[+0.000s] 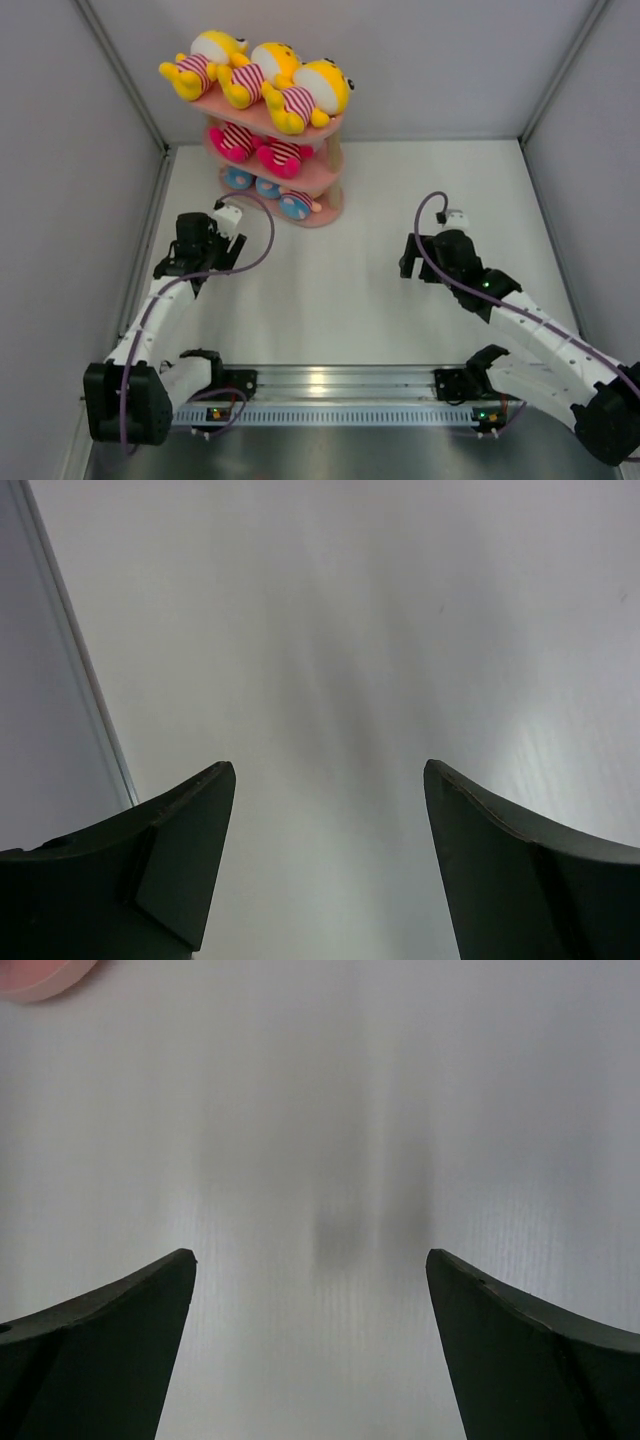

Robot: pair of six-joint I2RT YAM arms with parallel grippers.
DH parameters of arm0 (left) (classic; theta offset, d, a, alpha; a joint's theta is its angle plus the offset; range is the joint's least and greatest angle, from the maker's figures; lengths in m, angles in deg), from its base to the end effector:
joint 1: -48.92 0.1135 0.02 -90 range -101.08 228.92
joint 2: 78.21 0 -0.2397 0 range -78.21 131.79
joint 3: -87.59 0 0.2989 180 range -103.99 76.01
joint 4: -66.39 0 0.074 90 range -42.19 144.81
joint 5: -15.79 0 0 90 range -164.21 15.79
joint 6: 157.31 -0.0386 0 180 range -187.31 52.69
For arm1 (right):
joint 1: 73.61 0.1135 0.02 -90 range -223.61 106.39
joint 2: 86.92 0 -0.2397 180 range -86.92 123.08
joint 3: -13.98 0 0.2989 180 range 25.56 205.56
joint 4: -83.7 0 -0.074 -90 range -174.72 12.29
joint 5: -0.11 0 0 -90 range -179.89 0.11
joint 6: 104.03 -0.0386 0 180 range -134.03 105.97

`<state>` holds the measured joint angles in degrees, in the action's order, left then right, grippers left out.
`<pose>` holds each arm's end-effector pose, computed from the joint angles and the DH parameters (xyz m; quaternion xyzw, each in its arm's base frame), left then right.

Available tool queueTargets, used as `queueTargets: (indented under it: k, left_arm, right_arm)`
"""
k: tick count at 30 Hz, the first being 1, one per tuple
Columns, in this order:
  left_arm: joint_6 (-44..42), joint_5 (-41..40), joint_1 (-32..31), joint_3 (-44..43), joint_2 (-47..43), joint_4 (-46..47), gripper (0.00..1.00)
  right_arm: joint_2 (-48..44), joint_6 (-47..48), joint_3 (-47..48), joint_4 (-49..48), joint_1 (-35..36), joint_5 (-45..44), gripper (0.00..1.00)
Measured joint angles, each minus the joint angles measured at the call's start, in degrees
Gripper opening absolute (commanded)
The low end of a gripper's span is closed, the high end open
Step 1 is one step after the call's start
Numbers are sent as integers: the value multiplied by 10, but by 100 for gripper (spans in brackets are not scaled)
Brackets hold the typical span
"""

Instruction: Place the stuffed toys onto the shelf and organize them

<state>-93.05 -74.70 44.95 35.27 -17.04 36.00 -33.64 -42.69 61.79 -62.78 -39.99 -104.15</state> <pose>0.2863 -0.0195 0.2063 0.2299 0.8738 0.0847 0.4202 0.2225 0.1365 0.2070 0.0146 0.8970 0.1251 0.4236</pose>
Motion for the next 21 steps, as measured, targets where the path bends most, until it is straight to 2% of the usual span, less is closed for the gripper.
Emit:
queueTargets:
  k: [4, 7, 14, 21]
  left_arm:
    - [-4, -19, 50, 66, -64, -48, 83]
    - [-9, -42, 68, 111, -106, -78, 84]
    - [-5, -75, 70, 169, -225, -127, 86]
    - [35, -114, 70, 163, -243, -127, 87]
  right_arm:
    - [-48, -9, -36, 15, -78, -19, 99]
    - [-83, -9, -64, 19, -105, -35, 99]
    - [-139, 12, -92, 5, -113, -52, 99]
    - [-145, 21, -93, -17, -113, -49, 99]
